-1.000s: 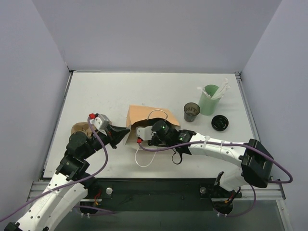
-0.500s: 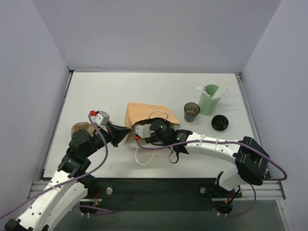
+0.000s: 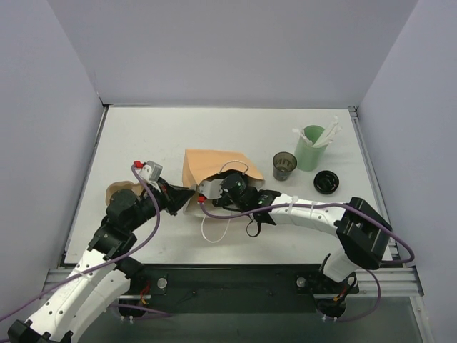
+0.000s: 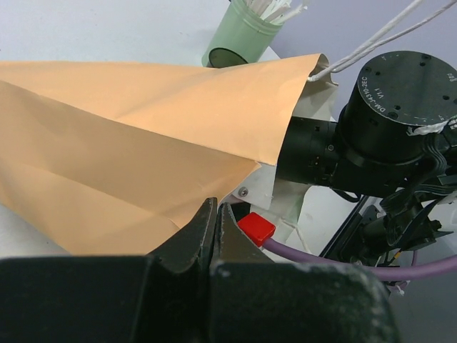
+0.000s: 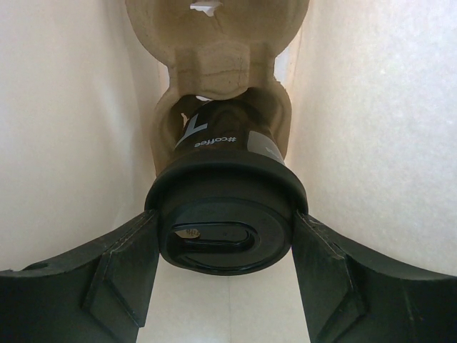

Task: Pack the takeout coffee

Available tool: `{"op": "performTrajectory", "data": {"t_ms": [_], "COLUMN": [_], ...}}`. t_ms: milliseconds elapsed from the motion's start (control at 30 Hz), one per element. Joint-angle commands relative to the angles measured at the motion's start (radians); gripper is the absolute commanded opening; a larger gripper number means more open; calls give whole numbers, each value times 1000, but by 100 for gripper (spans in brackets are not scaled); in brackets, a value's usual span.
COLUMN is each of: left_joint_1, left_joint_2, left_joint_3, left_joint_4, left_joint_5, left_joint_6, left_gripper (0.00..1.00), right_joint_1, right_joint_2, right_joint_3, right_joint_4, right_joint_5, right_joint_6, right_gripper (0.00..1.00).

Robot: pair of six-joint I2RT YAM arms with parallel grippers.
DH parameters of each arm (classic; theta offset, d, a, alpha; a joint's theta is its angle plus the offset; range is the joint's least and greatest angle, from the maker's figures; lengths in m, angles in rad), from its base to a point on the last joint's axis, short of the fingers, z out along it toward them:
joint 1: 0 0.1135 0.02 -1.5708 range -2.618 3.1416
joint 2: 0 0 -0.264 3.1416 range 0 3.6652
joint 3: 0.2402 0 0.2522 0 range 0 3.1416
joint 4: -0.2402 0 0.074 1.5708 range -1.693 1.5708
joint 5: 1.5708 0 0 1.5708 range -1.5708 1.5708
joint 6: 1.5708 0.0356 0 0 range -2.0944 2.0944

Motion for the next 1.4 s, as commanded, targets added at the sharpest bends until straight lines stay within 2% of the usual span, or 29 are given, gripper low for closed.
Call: {"op": "performTrajectory", "data": {"t_ms": [0, 600, 800, 1167, 1367], "left_joint_1": [-2, 0, 0, 0, 0], "left_joint_2": [1, -26, -23, -25, -17], "left_joint_3": [38, 50, 56, 58, 56], "left_joint_4": [7, -78, -78, -84, -69], "left_joint_5": [2, -26, -40, -60, -69], "left_joint_6": [-35, -43, -50, -49, -53], "left_gripper": [0, 0, 0, 0, 0], "right_joint_1": [-18, -75, -86, -98, -106], "right_joint_2": [19, 113, 113, 136, 145], "right_joint_3": [10, 81, 81, 133, 145], "right_joint_4": [48, 40, 40, 31, 30], "right_joint_5": [-22, 1, -6, -23, -34], "right_joint_6": [24, 79, 98, 136, 142], "right_gripper": [33, 34, 41, 47, 54]}}
